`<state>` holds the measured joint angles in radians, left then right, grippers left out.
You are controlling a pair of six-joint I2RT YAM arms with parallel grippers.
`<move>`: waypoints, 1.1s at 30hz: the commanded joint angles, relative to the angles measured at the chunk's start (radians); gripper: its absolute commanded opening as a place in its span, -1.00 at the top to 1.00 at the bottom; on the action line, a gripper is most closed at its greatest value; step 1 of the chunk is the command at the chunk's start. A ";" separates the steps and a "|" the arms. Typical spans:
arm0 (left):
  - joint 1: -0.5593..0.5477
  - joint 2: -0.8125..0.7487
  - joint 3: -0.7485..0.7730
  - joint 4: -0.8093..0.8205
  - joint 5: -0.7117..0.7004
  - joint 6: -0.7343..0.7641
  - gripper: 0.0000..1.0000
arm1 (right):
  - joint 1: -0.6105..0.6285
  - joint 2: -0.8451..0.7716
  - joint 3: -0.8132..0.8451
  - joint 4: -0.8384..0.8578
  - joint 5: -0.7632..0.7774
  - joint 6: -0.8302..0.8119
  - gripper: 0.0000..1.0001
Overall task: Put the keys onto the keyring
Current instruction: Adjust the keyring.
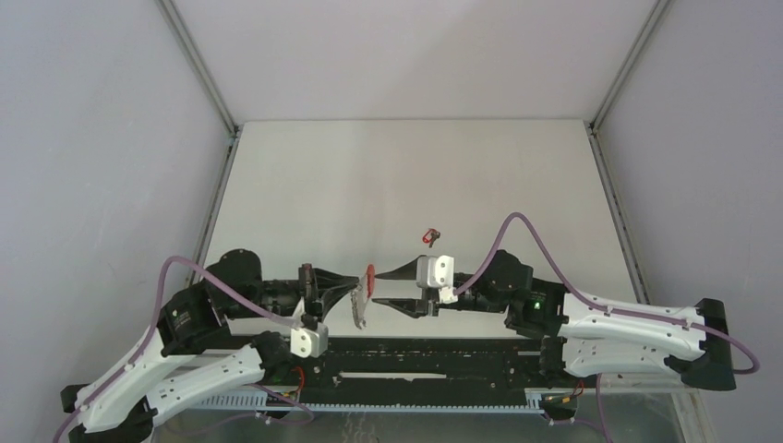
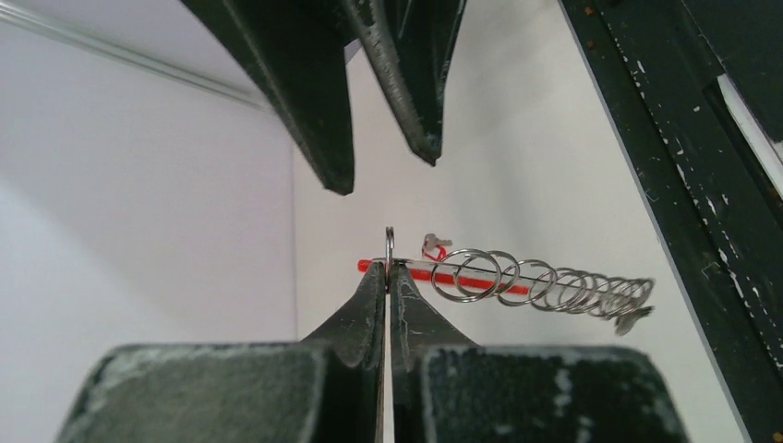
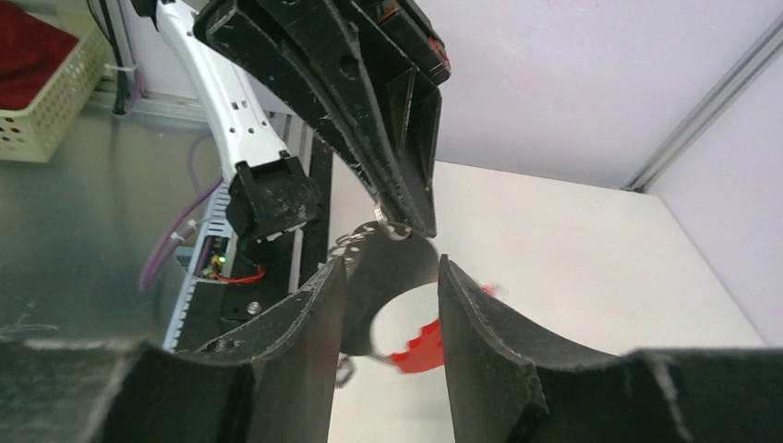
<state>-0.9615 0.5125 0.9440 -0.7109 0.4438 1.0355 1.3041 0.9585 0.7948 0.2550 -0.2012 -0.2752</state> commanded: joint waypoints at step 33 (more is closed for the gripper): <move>-0.120 0.048 0.041 -0.025 -0.104 -0.006 0.99 | 0.162 0.187 0.307 -0.426 0.247 -0.407 0.19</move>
<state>-1.0760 0.5686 0.9333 -0.7670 0.3428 1.0500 1.4490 1.1496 1.0607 -0.1616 -0.0357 -0.6422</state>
